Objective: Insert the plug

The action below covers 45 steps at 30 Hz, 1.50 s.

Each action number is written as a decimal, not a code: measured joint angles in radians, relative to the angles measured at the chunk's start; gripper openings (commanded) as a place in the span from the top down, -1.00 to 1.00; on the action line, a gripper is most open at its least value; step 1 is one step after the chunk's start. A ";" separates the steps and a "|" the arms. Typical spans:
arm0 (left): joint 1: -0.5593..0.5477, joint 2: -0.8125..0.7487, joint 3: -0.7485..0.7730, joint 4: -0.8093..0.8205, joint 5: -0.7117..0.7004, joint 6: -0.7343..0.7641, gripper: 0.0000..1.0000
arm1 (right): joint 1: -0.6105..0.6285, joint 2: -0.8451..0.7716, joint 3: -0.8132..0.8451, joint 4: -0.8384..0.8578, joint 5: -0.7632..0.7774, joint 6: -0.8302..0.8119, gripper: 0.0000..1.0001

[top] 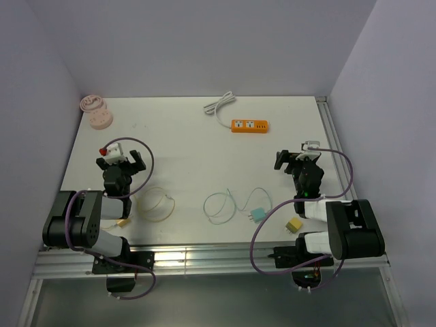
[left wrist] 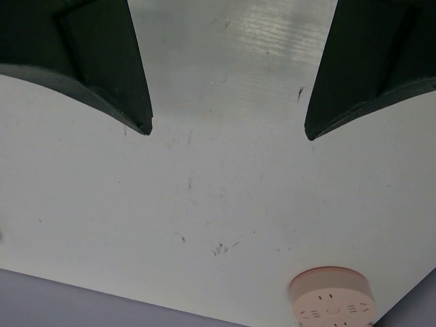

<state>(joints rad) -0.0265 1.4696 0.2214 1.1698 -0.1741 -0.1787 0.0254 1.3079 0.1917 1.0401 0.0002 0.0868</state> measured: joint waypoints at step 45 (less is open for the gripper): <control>-0.084 -0.362 0.523 -0.875 0.242 -0.511 -0.99 | 0.031 0.056 0.567 -0.924 -0.089 0.344 -0.87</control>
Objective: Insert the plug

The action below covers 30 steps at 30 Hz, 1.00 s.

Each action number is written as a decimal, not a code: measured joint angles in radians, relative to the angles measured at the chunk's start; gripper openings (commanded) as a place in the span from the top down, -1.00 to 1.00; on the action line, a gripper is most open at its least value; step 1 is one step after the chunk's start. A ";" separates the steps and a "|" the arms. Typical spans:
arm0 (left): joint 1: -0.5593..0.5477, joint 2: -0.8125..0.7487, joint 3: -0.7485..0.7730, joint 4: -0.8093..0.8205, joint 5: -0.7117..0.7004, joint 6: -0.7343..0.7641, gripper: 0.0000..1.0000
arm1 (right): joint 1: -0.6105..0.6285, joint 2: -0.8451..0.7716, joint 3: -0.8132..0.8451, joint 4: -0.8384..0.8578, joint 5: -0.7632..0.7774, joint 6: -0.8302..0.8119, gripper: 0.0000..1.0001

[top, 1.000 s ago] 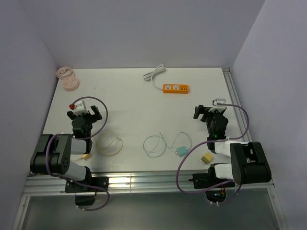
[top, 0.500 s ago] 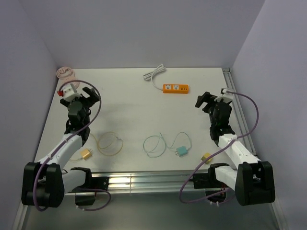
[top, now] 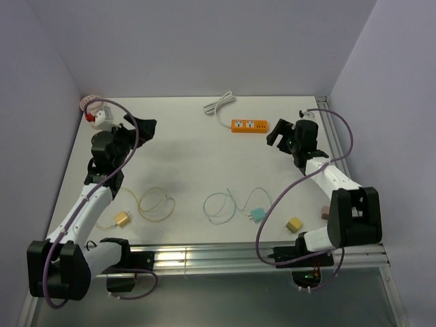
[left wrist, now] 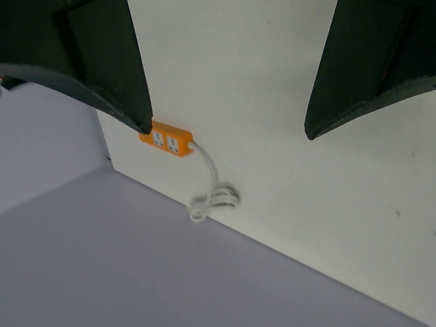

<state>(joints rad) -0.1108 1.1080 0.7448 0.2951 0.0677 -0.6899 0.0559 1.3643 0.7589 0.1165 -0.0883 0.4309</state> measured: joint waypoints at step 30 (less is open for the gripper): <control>-0.199 0.716 0.488 0.022 0.248 -0.064 0.58 | 0.123 0.835 1.044 -0.348 -0.067 0.158 0.17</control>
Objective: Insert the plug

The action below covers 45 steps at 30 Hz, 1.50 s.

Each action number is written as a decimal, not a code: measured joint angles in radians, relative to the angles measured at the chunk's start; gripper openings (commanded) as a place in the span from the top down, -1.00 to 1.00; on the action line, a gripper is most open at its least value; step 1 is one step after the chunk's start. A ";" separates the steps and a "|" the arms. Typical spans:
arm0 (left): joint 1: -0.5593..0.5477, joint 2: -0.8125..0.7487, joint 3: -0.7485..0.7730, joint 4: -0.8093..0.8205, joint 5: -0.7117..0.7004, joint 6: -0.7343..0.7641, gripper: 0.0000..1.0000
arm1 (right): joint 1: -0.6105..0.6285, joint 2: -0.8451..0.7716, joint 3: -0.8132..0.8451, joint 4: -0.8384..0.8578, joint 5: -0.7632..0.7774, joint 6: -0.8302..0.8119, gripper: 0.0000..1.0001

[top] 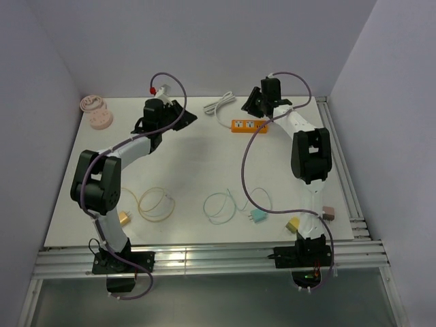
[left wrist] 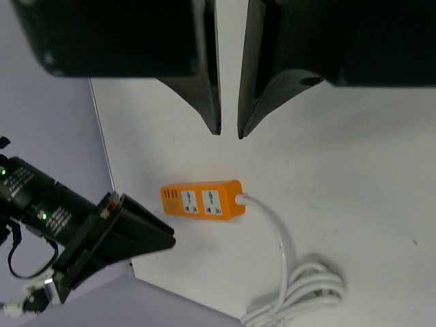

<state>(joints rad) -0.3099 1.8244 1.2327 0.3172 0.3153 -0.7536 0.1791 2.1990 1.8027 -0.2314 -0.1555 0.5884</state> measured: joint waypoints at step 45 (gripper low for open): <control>-0.104 -0.624 -0.269 -0.121 0.060 -0.052 -0.04 | 0.040 -0.092 -0.152 -0.024 0.017 -0.054 -0.56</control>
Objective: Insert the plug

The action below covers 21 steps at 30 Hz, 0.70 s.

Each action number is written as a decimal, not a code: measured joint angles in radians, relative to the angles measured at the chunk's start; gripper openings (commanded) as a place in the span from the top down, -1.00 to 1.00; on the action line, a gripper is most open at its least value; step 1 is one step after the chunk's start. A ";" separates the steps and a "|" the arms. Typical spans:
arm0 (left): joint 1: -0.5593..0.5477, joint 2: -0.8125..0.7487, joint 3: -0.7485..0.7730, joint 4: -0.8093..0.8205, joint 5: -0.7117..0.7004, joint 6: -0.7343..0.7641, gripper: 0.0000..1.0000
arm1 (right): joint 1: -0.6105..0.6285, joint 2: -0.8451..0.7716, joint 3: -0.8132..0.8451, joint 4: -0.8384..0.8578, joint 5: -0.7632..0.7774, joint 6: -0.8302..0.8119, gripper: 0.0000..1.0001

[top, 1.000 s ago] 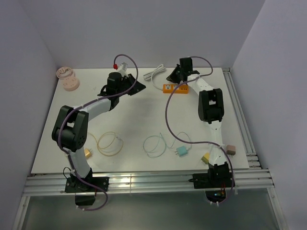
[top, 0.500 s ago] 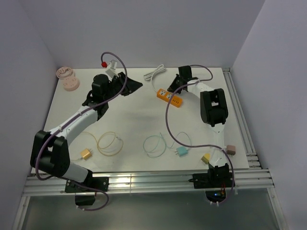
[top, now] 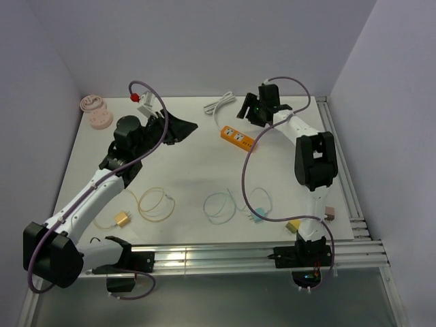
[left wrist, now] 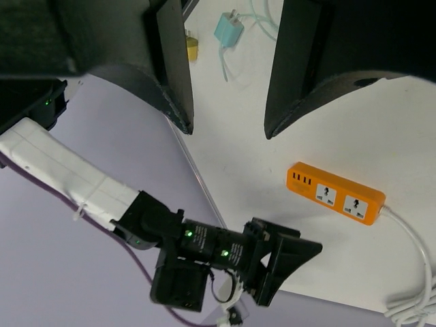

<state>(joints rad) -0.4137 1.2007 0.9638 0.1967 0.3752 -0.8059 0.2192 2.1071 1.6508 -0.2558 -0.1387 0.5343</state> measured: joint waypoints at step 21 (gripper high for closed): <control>-0.007 -0.077 -0.045 -0.024 0.005 0.008 -0.16 | 0.061 0.218 0.321 -0.323 -0.116 -0.539 -0.67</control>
<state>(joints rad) -0.4206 1.1236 0.9184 0.1730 0.3805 -0.7982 0.2806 2.3253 1.9717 -0.5789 -0.2543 -0.0044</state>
